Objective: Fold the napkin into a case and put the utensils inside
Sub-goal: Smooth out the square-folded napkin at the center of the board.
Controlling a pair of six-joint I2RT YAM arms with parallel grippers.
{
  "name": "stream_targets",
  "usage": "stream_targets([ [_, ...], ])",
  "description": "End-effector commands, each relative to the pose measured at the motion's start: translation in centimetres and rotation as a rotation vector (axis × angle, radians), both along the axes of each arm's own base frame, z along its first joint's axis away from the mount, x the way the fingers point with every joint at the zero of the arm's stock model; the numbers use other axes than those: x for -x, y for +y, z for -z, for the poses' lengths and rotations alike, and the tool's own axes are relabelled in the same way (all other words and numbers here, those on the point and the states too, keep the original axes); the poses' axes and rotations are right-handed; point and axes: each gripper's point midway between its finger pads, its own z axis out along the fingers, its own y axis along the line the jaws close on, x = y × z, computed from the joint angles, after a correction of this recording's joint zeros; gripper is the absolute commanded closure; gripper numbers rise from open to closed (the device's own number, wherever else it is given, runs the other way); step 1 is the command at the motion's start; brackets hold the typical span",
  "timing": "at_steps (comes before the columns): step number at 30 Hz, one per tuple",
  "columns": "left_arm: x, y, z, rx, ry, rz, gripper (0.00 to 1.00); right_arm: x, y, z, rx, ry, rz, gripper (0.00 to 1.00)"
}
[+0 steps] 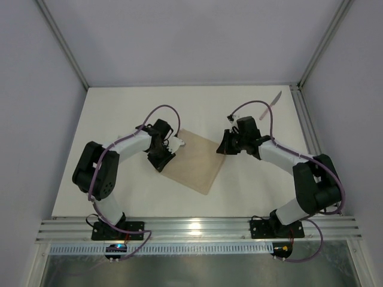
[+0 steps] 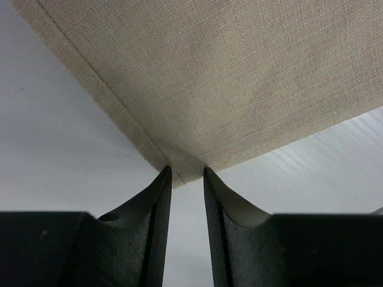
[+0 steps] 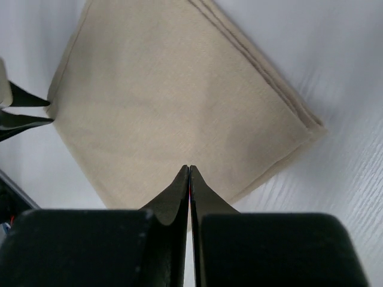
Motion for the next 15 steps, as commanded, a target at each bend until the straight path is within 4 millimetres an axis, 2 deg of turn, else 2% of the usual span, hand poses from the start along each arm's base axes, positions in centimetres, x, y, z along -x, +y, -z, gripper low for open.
stream_targets([
  [1,-1.5,-0.8,-1.4,0.039,-0.059,0.008,0.7,-2.8,0.0,0.8,-0.011,0.0,0.055,0.96],
  [4,-1.5,-0.7,-1.3,0.034,-0.059,0.007,0.7,-3.7,-1.4,3.5,0.023,0.062,0.127,0.96],
  [9,-1.5,-0.6,-1.2,0.032,-0.06,0.005,0.7,-3.2,-3.8,8.1,0.041,0.191,0.215,0.96],
  [12,-1.5,-0.7,-1.7,0.039,-0.06,0.007,0.7,-3.0,-4.0,8.5,0.025,0.204,0.207,0.96],
  [15,-2.2,-1.5,-3.7,0.075,-0.083,0.008,0.67,-2.7,-3.2,7.7,-0.01,0.203,0.166,0.96],
])
